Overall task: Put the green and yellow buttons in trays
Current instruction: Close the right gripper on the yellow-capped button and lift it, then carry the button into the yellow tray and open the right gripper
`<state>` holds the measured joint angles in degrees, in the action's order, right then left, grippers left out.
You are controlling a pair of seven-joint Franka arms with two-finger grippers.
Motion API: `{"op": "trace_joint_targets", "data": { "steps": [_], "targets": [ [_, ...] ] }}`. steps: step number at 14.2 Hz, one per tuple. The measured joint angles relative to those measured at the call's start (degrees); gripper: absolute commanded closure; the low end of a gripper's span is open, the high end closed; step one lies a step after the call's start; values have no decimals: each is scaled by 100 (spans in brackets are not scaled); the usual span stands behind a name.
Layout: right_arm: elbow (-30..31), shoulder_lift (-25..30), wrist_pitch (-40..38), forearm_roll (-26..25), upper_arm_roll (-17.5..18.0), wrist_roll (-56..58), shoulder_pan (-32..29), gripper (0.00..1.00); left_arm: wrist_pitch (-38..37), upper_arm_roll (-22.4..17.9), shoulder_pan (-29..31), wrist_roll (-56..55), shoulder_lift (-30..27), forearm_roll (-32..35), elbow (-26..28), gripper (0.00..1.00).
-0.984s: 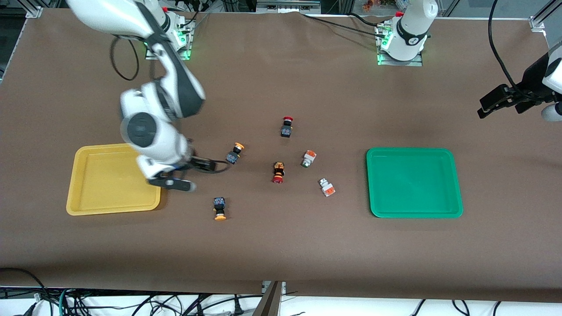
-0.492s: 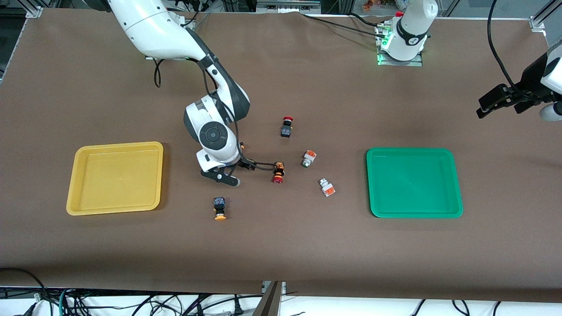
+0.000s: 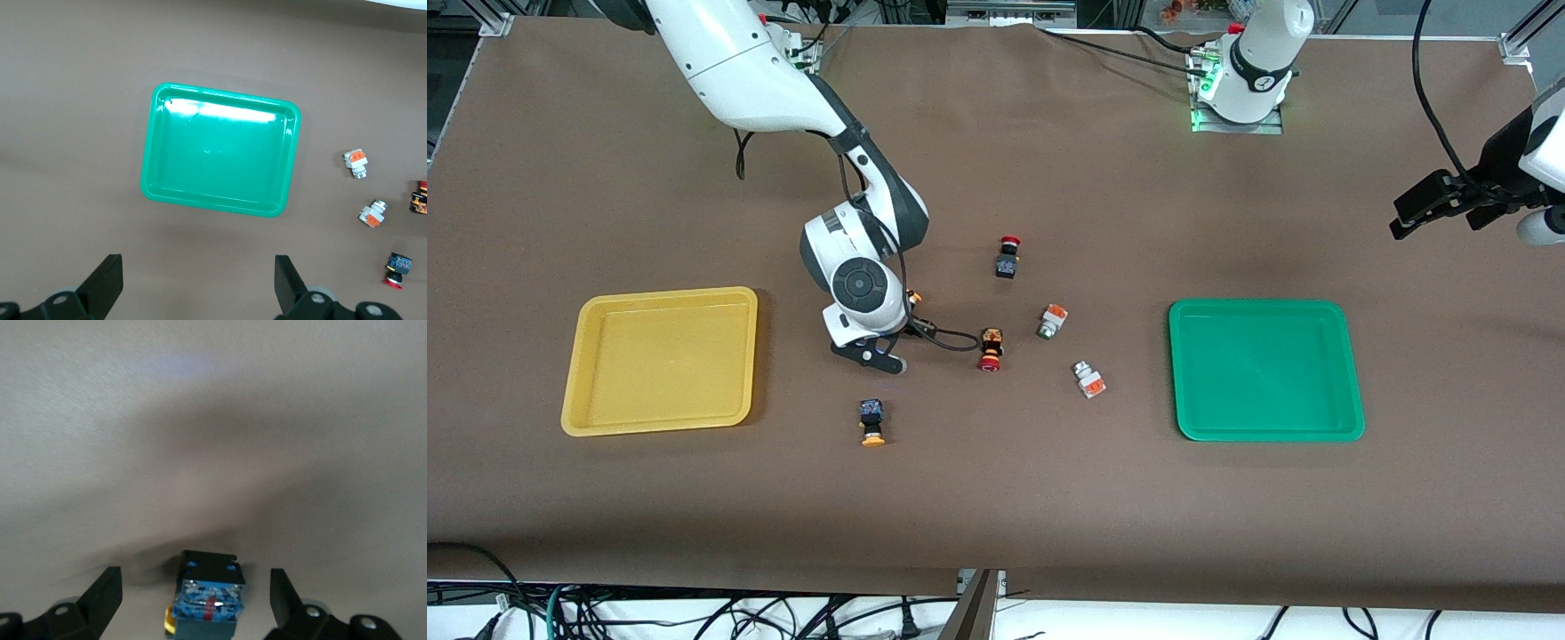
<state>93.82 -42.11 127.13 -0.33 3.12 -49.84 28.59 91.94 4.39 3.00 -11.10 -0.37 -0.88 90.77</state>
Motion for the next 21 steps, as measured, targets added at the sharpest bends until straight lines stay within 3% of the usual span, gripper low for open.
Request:
{"op": "trace_joint_targets", "data": {
  "steps": [1,8,12,15,16,17,19,21],
  "targets": [
    [33,0,8,0,0,0,0,100,0,1,0,0,0,0,0,0],
    [7,233,-47,0,-84,222,-114,100,0,5,-1,0,-2,50,0,0],
    [-50,703,-664,-5,-227,2423,-1241,100,-4,0,0,0,34,54,5,0],
    [-41,745,-749,-22,-656,4296,-2084,100,-4,0,0,0,66,55,5,0],
    [-22,699,-664,-22,-798,4845,-2296,75,-4,0,0,0,69,55,5,0],
    [-4,631,-506,-22,-872,5312,-2508,1,-4,0,0,0,69,55,5,0],
    [0,475,-265,-21,-892,5868,-2826,0,-4,0,0,0,70,55,5,0],
    [-29,450,-215,-7,-763,5890,-2760,0,-4,1,0,0,70,55,5,0]
  ]
}}
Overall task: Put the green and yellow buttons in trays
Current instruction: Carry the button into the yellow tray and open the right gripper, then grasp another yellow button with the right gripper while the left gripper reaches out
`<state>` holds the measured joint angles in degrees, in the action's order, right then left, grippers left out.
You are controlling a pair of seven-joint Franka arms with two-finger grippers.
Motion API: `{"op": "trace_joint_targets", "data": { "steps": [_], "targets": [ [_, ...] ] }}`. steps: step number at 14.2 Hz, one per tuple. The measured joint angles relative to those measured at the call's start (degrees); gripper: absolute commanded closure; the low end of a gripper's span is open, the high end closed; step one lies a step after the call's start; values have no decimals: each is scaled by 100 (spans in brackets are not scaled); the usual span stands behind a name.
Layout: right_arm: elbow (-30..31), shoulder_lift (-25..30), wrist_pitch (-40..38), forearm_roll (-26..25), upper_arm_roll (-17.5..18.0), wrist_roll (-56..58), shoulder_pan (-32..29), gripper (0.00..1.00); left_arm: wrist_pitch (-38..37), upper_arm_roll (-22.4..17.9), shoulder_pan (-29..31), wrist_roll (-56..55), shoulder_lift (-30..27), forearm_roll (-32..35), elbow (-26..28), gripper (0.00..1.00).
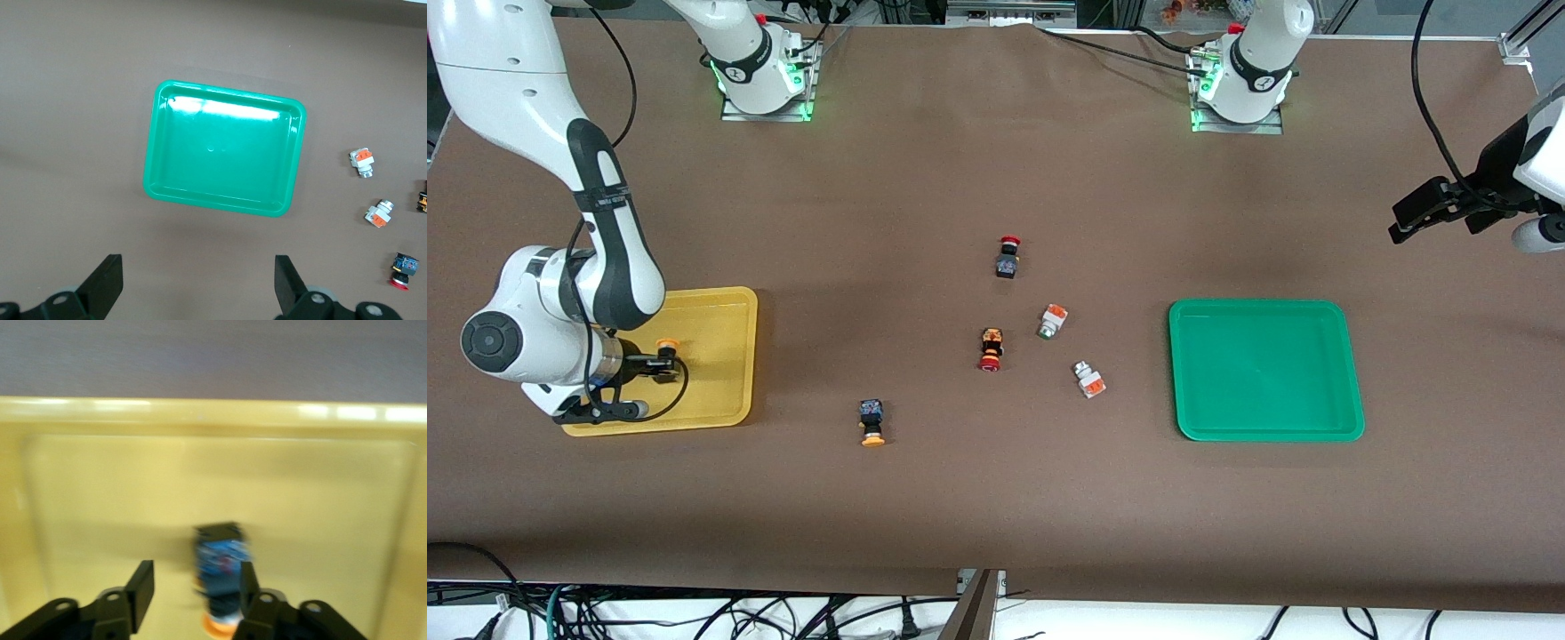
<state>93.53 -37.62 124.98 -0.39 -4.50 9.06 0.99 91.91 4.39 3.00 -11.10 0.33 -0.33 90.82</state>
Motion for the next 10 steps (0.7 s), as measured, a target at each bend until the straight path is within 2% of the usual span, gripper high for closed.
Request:
{"op": "trace_joint_targets", "data": {
  "steps": [6,8,10],
  "targets": [
    [-193,31,262,9,216,-2621,1918,0,4,13,-22,0,86,-2,3,0],
    [-315,-178,654,8,221,-3024,2314,0,126,46,-94,-37,255,-4,6,0],
    [-379,-424,1293,8,219,-3073,2421,0,395,100,-192,-287,447,-4,5,0]
  ]
}}
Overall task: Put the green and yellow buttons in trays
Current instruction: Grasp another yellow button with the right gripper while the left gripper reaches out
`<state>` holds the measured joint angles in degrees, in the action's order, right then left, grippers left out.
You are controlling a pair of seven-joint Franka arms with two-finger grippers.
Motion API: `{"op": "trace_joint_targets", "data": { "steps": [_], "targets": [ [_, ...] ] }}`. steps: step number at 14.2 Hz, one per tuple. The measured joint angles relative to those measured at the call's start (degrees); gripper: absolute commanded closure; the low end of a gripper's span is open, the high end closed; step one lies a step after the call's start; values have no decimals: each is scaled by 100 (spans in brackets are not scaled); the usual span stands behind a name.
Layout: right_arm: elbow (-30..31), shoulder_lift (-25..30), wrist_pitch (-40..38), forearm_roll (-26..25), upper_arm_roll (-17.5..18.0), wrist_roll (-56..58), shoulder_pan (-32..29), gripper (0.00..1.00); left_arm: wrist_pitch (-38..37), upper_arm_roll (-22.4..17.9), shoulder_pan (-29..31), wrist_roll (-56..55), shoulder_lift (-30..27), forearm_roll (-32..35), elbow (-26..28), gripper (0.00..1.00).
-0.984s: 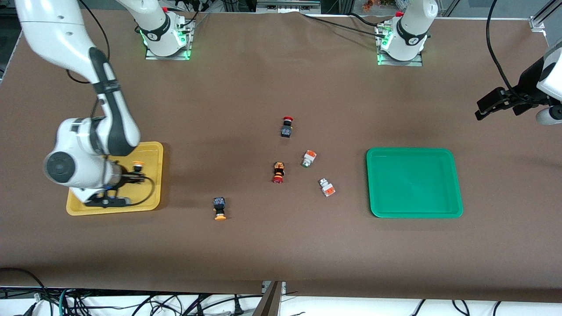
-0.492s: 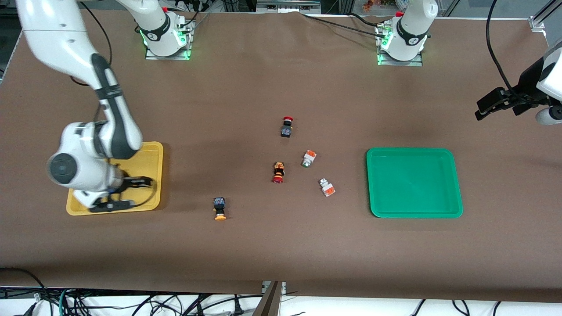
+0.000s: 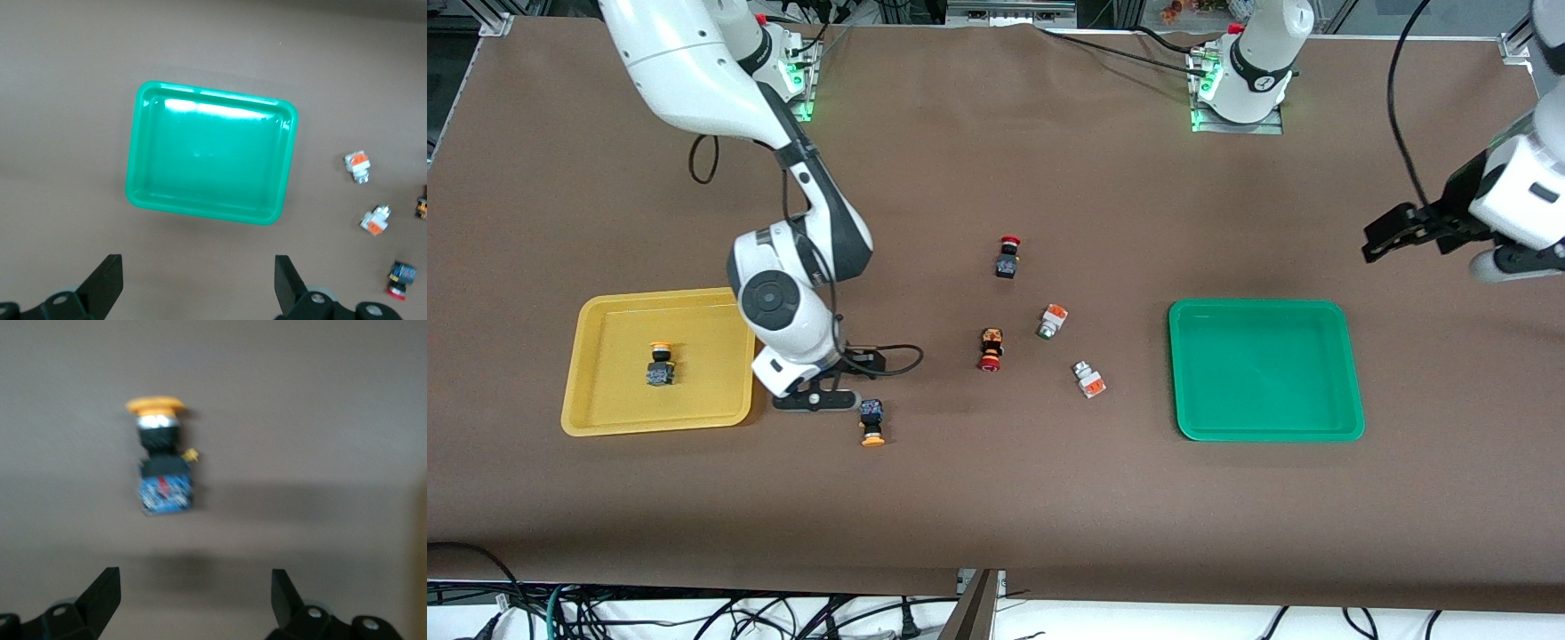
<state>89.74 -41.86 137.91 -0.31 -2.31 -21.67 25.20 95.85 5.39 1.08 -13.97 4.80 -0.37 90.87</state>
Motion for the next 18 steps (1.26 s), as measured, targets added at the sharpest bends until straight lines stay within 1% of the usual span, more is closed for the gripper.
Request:
{"op": "trace_joint_targets", "data": {
  "steps": [2,3,4,5,6,7,8,11,12,13,16,17,18],
  "targets": [
    [-38,-256,694,0,-25,7,-22,0,105,60,-62,-132,146,0,0,0],
    [-101,-380,920,-1,-23,9,-14,0,112,79,-100,-141,198,0,-1,0],
    [-203,-493,1030,-1,-19,9,13,0,113,88,-148,-141,246,-2,-1,0],
    [-318,-578,1063,-1,-17,9,50,2,112,121,-194,-144,302,-39,1,0],
    [-409,-632,1067,-1,-14,9,84,24,111,182,-234,-175,369,-144,2,0],
    [-468,-670,1067,-7,-13,12,115,50,111,239,-295,-283,455,-261,4,0],
    [-489,-689,1067,-13,-13,21,133,70,112,295,-381,-477,553,-304,7,0],
    [-496,-746,1066,-14,-26,24,128,72,190,371,-677,-1271,988,-316,23,0],
    [-498,-772,1066,-14,-35,24,121,96,334,376,-729,-1378,1170,-339,30,0],
    [-505,-796,1076,-14,-44,25,116,100,534,378,-765,-1453,1359,-379,36,0],
    [-584,-782,1020,-13,-121,40,93,100,1480,389,-965,-1697,2008,-654,47,0],
    [-663,-732,788,-13,-159,51,18,100,1862,397,-1144,-1968,2250,-676,55,0],
    [-746,-625,363,-14,-175,187,-121,100,2260,410,-1367,-2294,2493,-676,62,0]
  ]
}}
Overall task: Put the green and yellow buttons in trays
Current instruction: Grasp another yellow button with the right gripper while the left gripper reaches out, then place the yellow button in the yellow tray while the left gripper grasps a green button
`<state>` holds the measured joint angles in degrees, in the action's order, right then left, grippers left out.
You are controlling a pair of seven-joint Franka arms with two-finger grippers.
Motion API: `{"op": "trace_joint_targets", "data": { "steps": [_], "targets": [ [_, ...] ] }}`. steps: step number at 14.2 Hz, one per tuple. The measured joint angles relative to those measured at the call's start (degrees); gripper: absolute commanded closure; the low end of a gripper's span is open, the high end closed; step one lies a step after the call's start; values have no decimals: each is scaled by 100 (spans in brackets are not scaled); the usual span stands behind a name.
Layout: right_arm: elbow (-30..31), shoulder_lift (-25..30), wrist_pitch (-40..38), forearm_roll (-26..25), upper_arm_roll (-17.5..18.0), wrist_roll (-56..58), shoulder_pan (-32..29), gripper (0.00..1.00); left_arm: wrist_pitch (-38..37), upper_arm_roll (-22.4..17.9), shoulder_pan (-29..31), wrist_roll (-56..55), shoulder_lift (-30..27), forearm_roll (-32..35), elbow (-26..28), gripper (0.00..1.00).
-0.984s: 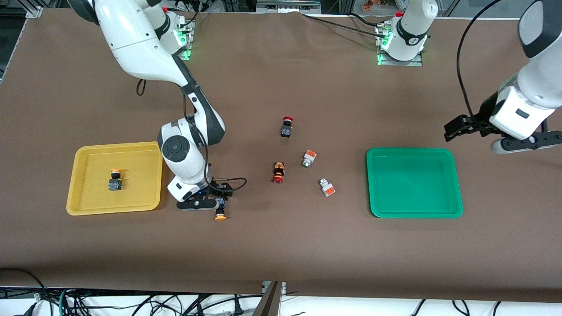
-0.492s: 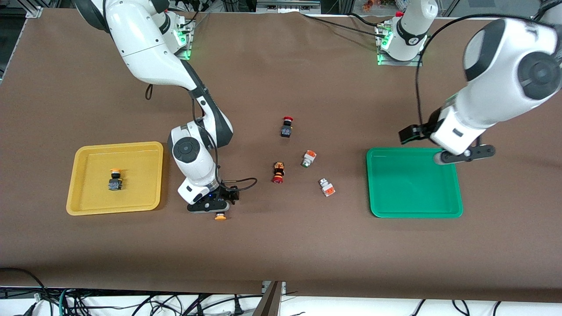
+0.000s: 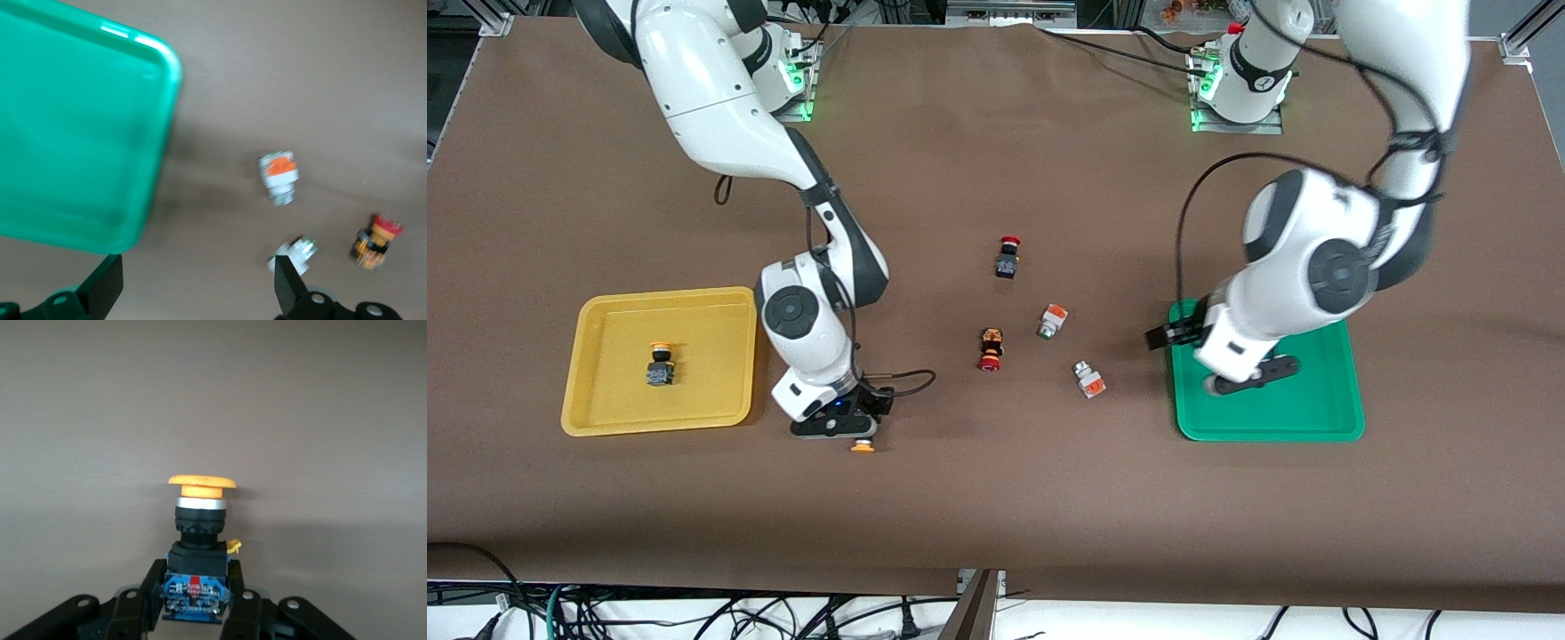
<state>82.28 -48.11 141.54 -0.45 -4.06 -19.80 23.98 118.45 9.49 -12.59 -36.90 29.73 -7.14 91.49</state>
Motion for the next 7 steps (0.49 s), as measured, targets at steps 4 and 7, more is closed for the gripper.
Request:
{"op": "trace_joint_targets", "data": {
  "steps": [4,7],
  "targets": [
    [-52,654,-1934,3,-95,1544,-820,100,1556,-16,-904,-966,1003,1,27,0],
    [387,940,-2383,2,-490,2374,-1130,100,2580,-228,-1309,-1120,1809,11,6,0]
  ]
}}
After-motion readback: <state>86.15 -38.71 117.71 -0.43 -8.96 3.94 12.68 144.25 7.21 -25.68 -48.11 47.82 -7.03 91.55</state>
